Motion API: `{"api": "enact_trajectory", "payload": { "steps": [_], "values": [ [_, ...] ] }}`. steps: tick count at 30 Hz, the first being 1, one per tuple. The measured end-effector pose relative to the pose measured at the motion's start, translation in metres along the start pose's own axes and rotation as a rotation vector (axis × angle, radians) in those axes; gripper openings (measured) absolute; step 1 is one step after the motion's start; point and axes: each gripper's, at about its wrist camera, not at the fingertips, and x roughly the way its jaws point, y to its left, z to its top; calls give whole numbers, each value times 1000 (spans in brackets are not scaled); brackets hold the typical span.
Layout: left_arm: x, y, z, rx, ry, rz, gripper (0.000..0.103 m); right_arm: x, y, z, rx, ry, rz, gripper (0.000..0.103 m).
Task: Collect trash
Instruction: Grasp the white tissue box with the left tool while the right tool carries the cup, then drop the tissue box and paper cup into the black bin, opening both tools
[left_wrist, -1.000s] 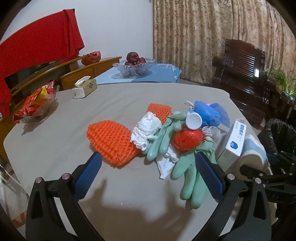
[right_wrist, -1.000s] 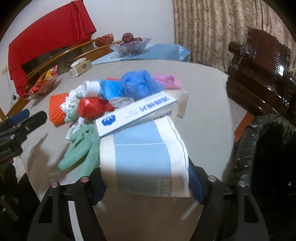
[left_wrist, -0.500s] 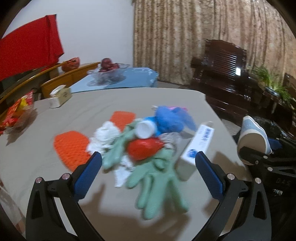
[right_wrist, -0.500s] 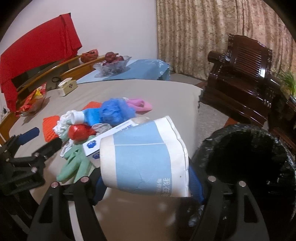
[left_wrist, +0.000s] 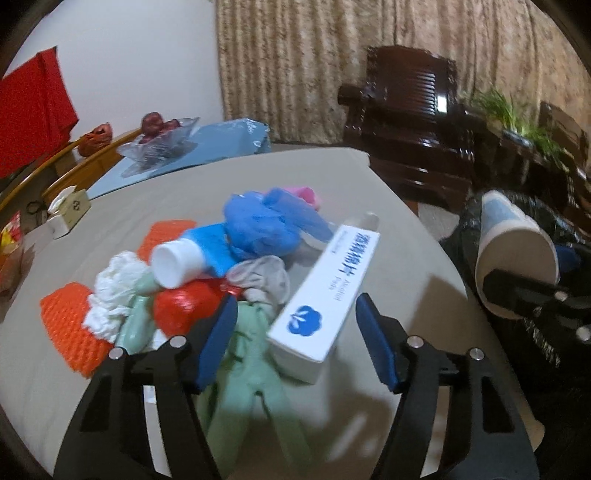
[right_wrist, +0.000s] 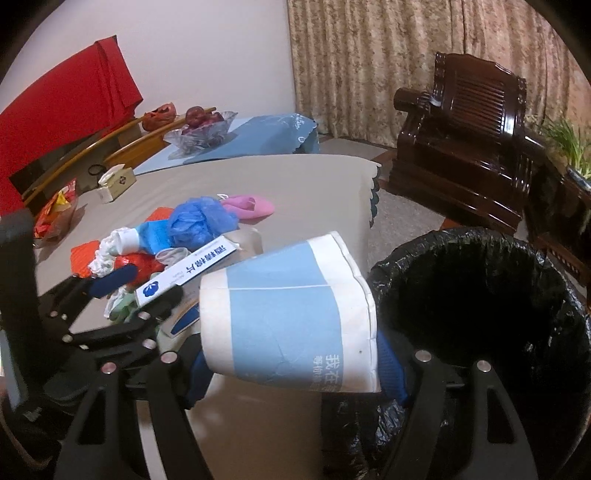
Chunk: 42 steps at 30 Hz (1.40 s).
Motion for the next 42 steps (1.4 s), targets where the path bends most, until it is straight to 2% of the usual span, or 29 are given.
{"api": "enact_trajectory", "payload": {
  "steps": [3, 4, 9, 10, 17, 24, 32, 36, 42],
  "values": [
    [9, -7, -2, 27, 35, -20, 52, 1, -1, -1, 6, 7, -2, 73],
    [11, -8, -2, 32, 45, -30, 43, 1, -2, -1, 11, 7, -2, 73],
    [7, -6, 0, 10, 32, -68, 34, -7, -9, 0, 31, -3, -10, 73],
    [2, -7, 2, 8, 21, -72, 29, -10, -10, 0, 35, -8, -12, 73],
    [-25, -9, 18, -23, -30, -86, 29, -35, -20, 2, 66, -47, -30, 73],
    [-56, -44, 39, 1, -78, -174, 29, -69, -49, -3, 114, -89, -102, 73],
    [-59, -108, 48, 65, -68, -322, 29, -92, -103, -27, 184, -73, -224, 73],
    [-47, -142, 51, 88, -30, -393, 29, -98, -127, -42, 221, -54, -280, 73],
    [-39, -175, 49, 125, -1, -463, 32, -105, -152, -57, 259, -35, -339, 75]
  ]
}}
